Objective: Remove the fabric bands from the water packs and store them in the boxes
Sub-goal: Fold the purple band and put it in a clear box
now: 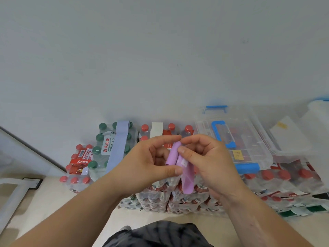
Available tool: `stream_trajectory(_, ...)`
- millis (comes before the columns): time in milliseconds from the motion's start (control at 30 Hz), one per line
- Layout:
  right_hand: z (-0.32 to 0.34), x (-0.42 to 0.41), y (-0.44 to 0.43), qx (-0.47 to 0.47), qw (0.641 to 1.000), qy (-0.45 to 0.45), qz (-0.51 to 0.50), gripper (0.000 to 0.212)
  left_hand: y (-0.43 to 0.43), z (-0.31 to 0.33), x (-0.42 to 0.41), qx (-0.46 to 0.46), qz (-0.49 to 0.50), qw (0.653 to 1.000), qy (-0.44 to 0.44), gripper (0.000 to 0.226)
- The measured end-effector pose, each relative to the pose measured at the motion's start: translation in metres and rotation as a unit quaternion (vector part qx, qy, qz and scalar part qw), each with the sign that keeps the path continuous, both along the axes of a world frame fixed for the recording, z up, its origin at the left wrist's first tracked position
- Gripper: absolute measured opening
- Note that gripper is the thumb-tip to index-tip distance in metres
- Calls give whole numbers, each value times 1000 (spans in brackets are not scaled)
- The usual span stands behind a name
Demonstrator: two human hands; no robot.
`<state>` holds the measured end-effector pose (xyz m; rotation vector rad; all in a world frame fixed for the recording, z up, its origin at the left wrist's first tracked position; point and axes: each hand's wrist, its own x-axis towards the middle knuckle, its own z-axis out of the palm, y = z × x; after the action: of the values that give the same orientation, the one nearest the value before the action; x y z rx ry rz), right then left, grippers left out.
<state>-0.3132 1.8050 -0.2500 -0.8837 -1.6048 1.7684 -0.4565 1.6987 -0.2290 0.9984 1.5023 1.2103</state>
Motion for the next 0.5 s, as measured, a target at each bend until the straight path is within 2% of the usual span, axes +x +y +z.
stream_trajectory(167, 0, 2, 5, 5, 999, 3, 36, 25, -1, 2, -8, -5, -43, 999, 8, 57)
stream_trajectory(400, -1, 4, 9, 41, 997, -7, 68, 27, -2, 3, -16, 10, -54, 997, 58, 53)
stream_trajectory(500, -3, 4, 10, 48, 996, -19, 72, 26, -4, 3, -19, 28, -54, 997, 49, 52)
